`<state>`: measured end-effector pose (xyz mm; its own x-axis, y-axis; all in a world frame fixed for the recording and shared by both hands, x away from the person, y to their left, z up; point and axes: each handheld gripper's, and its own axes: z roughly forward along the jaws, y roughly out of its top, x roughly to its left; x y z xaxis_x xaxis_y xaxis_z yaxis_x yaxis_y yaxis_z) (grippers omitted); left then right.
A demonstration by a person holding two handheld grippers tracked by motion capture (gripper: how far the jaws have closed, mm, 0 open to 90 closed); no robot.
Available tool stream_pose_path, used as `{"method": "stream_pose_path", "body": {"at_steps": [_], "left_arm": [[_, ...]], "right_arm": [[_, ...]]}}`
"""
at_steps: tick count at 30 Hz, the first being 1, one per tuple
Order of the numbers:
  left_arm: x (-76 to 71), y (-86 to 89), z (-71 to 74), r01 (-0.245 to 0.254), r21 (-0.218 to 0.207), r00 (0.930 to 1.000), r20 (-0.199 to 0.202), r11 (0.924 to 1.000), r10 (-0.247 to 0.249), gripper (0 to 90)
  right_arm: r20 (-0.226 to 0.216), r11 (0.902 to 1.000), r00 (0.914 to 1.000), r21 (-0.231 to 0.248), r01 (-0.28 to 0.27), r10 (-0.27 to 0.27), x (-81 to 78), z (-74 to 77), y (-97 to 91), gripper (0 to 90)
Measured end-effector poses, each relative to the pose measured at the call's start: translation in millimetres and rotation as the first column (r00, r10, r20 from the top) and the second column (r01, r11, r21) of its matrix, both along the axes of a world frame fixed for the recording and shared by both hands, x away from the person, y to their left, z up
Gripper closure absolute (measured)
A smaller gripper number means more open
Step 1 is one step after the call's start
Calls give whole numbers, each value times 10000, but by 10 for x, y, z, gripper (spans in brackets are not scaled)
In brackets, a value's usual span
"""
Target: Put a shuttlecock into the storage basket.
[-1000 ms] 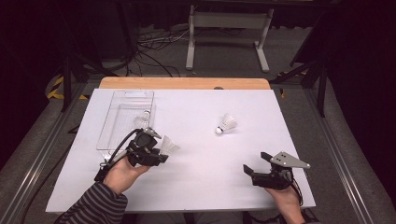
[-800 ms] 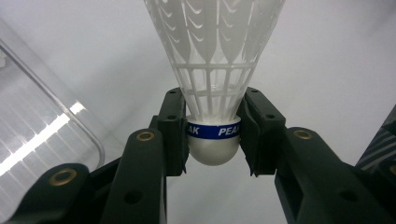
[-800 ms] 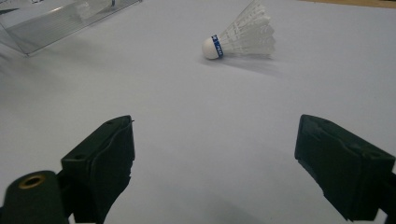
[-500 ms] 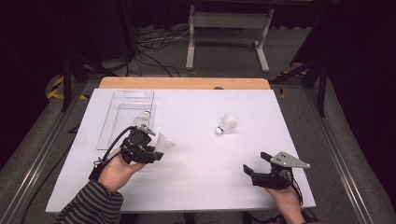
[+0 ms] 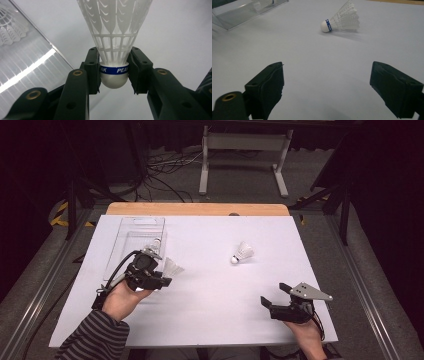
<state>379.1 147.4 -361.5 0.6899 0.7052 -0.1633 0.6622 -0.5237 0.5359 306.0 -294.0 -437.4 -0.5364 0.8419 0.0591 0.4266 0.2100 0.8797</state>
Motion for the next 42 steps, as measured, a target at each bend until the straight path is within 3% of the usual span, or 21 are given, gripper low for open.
{"method": "stream_pose_path", "body": {"at_steps": [16,30,42], "left_arm": [[47,196,103,-495,-243,9985,206,9985,500,650],[133,370,205,-1010,-155,9936,486,9948,1016,650],[236,472,208,-1440,-138,9885,435,9895,1445,650]], "right_arm": [[-13,10000,10000,-24,14,-14,-1,1,1,127],[-7,10000,10000,-24,17,-17,-2,1,1,127],[-36,10000,10000,3,7,-7,1,-1,-2,127]]}}
